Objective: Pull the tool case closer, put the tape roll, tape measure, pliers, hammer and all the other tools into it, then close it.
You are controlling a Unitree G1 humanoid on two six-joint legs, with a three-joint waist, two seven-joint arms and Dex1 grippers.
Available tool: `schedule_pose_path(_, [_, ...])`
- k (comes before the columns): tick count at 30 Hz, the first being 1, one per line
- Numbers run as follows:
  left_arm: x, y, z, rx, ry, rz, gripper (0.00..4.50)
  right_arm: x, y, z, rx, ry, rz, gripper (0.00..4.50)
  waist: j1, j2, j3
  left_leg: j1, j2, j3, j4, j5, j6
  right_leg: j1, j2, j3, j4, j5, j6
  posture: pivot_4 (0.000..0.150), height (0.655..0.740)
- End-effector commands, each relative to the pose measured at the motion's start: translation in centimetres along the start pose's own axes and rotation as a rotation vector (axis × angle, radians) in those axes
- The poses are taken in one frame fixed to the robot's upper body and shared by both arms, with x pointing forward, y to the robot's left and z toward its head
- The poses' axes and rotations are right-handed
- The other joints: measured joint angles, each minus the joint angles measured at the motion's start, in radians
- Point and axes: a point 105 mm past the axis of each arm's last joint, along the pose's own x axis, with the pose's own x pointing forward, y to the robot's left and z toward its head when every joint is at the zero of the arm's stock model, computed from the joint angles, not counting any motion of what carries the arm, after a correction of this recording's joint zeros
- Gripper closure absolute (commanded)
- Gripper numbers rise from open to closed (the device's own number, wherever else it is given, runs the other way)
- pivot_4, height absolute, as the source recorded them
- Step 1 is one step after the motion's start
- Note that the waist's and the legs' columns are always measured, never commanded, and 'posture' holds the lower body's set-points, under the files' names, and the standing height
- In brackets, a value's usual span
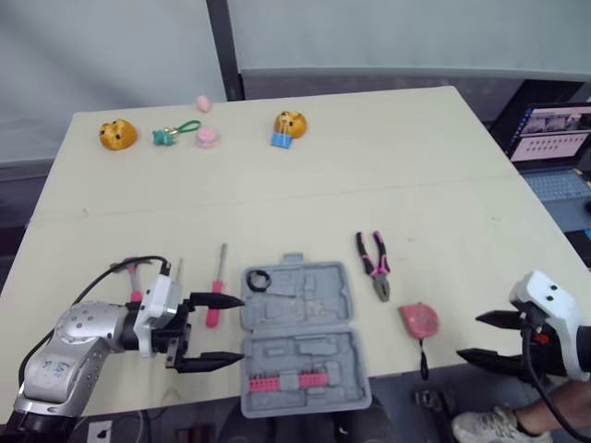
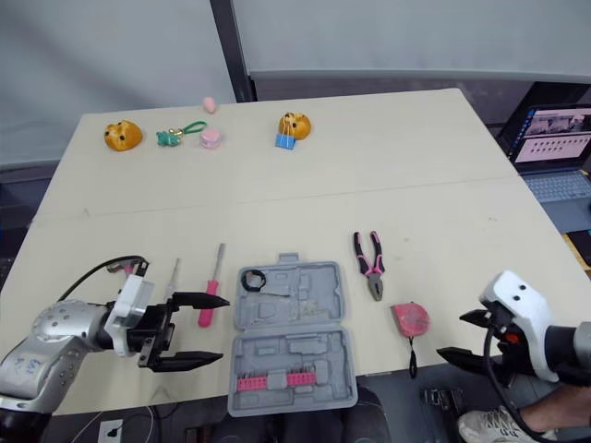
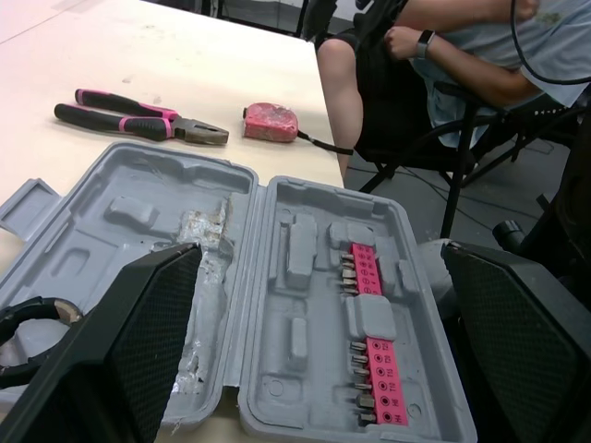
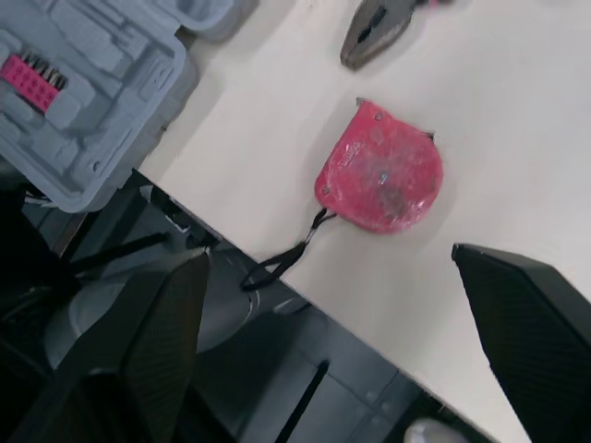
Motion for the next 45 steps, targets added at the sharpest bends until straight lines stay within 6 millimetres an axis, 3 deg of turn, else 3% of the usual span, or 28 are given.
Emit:
schedule_pose_path(1, [-0.1, -0.2, 0.4, 0.030, -0.011, 0.004, 0.00, -0.2, -0.3, 0.7, -0.138, -0.005, 0.057, 0.08, 0.000, 0.000, 0.000, 0.000, 0.000, 0.000, 0.000, 0.000, 0.000, 0.000, 0.000, 0.000, 0.000, 0.000, 0.000, 0.150, 0.7400])
schedule_pose_path(7, [-0.2, -0.2, 0.4, 0.035, -0.013, 0.017, 0.00, 0.1, -1.5, 2.2, -0.349, -0.113, 0.046, 0.08, 0.001, 0.000, 0.001, 0.000, 0.000, 0.000, 0.001, 0.000, 0.000, 0.000, 0.000, 0.000, 0.000, 0.000, 0.000, 0.150, 0.7400])
schedule_pose_path(13, [-0.7, -0.6, 0.7, 0.037, -0.024, 0.014, 0.00, 1.9, -1.8, 0.8, -0.570, -0.055, 0.127, 0.08, 0.001, 0.000, 0.001, 0.000, 0.000, 0.000, 0.001, 0.000, 0.000, 0.001, -0.001, 0.000, 0.000, 0.000, 0.000, 0.150, 0.7400])
schedule_pose_path(28, [-1.1, -2.1, 0.9, 0.050, -0.025, -0.004, 0.00, 6.0, -3.2, 0.3, -0.637, 0.011, 0.222, 0.08, -0.004, 0.000, 0.001, 0.002, 0.001, 0.001, 0.003, 0.001, -0.002, 0.001, -0.001, 0.000, 0.001, 0.001, -0.001, 0.150, 0.7400])
schedule_pose_path(45, [-0.8, -2.5, 1.1, 0.052, -0.028, 0.038, 0.00, 8.7, -5.2, 0.6, -0.724, 0.135, 0.228, 0.08, -0.022, 0.000, 0.001, 0.002, 0.001, 0.001, 0.003, 0.001, -0.002, 0.001, -0.001, -0.001, 0.001, 0.001, -0.001, 0.150, 0.7400])
